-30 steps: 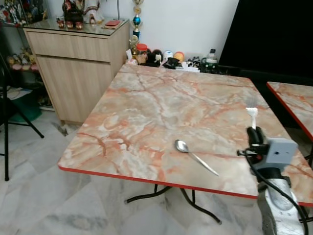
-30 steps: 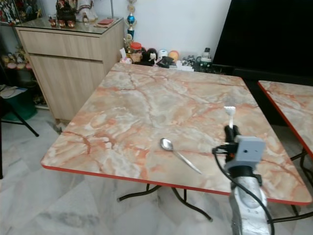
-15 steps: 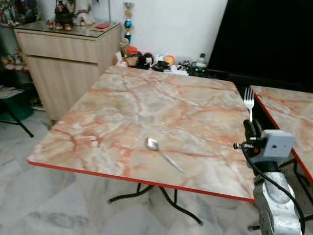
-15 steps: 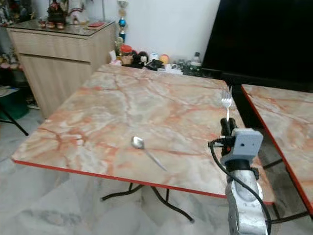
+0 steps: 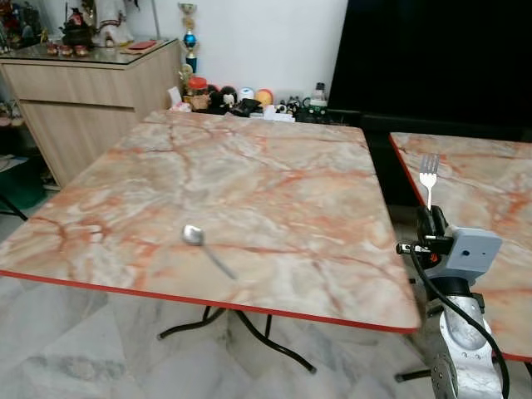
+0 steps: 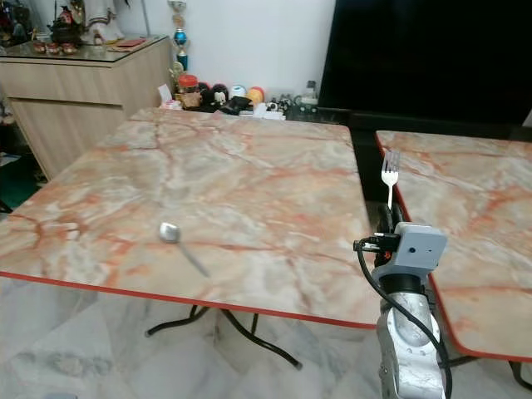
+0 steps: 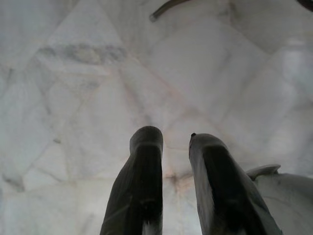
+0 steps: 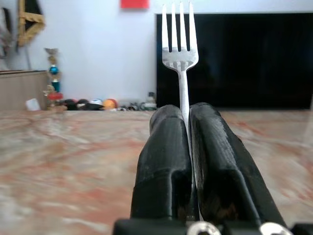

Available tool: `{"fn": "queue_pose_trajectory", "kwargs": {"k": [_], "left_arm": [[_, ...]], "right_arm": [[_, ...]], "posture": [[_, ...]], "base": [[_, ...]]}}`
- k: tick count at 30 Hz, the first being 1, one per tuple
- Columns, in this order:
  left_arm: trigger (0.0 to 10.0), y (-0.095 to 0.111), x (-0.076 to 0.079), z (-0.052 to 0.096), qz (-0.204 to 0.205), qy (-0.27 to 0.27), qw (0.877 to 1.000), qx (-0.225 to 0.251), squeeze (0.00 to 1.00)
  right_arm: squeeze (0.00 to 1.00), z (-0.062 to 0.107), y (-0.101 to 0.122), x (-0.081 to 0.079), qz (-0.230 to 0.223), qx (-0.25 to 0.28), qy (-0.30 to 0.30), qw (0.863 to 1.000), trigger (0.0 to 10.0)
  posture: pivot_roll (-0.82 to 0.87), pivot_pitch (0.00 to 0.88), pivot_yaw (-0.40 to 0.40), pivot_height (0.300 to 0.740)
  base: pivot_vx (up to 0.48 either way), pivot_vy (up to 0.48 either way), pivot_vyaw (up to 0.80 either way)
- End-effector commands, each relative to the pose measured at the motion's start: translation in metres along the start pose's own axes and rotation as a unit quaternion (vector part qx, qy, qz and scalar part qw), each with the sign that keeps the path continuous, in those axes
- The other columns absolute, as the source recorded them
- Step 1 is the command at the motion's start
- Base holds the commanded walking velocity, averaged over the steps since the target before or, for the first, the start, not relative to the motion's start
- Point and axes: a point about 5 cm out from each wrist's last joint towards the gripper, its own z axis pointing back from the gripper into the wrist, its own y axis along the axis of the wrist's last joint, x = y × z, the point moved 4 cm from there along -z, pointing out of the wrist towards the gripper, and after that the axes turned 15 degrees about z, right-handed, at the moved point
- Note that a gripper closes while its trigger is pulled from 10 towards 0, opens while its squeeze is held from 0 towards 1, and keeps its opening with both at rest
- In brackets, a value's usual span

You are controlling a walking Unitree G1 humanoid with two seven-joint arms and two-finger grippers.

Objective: Setting the table

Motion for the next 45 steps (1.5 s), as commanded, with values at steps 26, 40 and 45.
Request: {"fn": "queue_pose_trajectory", "kwargs": {"k": [26,40,45], "left_arm": [[10.0,-0.0081,0.0092,-0.0001,0.002,-0.009,1.0,-0.012,0.0],[10.0,-0.001,0.0092,-0.0019,0.005,-0.009,1.0,-0.003,0.0],[10.0,-0.0008,0.0095,-0.0021,0.008,-0.008,1.0,-0.002,0.0]], "right_arm": [[0.0,-0.0067,0.0063,0.0121,0.011,0.013,-0.013,1.0,10.0],[0.0,-0.0088,0.0068,0.0078,0.011,0.014,-0.013,1.0,10.0],[0.0,-0.0096,0.0075,0.0101,0.012,0.014,-0.016,1.0,10.0]], "posture": [[-0.03,0.0,0.017,0.74],[-0.03,0.007,0.019,0.74],[-0.03,0.013,0.018,0.74]], "base": [[0.0,-0.44,0.0],[0.0,-0.44,-0.22],[0.0,-0.44,0.0]]}}
